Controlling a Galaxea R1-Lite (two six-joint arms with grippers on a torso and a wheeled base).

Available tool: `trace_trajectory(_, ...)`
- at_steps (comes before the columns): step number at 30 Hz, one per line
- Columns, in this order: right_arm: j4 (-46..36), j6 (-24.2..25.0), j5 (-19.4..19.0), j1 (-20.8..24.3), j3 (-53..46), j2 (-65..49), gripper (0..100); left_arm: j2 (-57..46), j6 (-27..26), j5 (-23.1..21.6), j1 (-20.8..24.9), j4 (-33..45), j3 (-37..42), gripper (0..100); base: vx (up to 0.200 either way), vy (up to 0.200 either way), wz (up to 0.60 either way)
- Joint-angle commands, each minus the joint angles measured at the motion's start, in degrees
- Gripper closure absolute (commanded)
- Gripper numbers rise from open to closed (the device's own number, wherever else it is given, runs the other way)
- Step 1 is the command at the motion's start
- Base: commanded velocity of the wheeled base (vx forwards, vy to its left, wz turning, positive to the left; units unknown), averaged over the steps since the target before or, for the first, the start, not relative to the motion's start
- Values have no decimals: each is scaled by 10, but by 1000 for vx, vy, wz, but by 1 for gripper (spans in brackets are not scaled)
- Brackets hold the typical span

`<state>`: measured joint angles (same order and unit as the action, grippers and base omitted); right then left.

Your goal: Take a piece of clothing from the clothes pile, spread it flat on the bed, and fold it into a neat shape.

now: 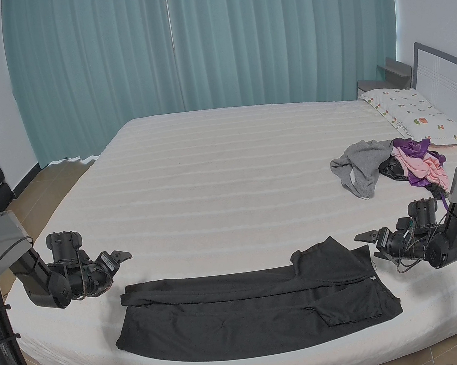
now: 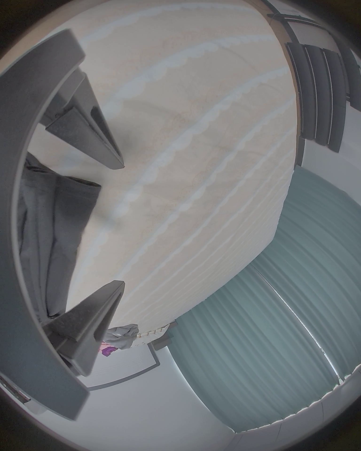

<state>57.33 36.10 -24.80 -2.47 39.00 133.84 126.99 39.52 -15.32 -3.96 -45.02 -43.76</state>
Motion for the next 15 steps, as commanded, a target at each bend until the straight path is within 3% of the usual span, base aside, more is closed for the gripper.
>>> trace_trajectory(1, -12, 21, 2, 5, 23, 16, 0, 66, 2, 5, 8, 1, -47, 0, 0, 0, 0)
trace_trajectory(7, -5, 27, 4, 5, 22, 26, 0, 81, -3, 10, 29, -1, -62, 0, 0, 0, 0)
trace_trajectory(14, -4, 28, 4, 7, 20, 25, 0, 104, -52, 51, 48, 0, -69, 0, 0, 0, 0)
trace_trajectory(15, -4, 28, 4, 7, 20, 25, 0, 103, -59, 52, 48, 0, -64, 100, 0, 0, 0)
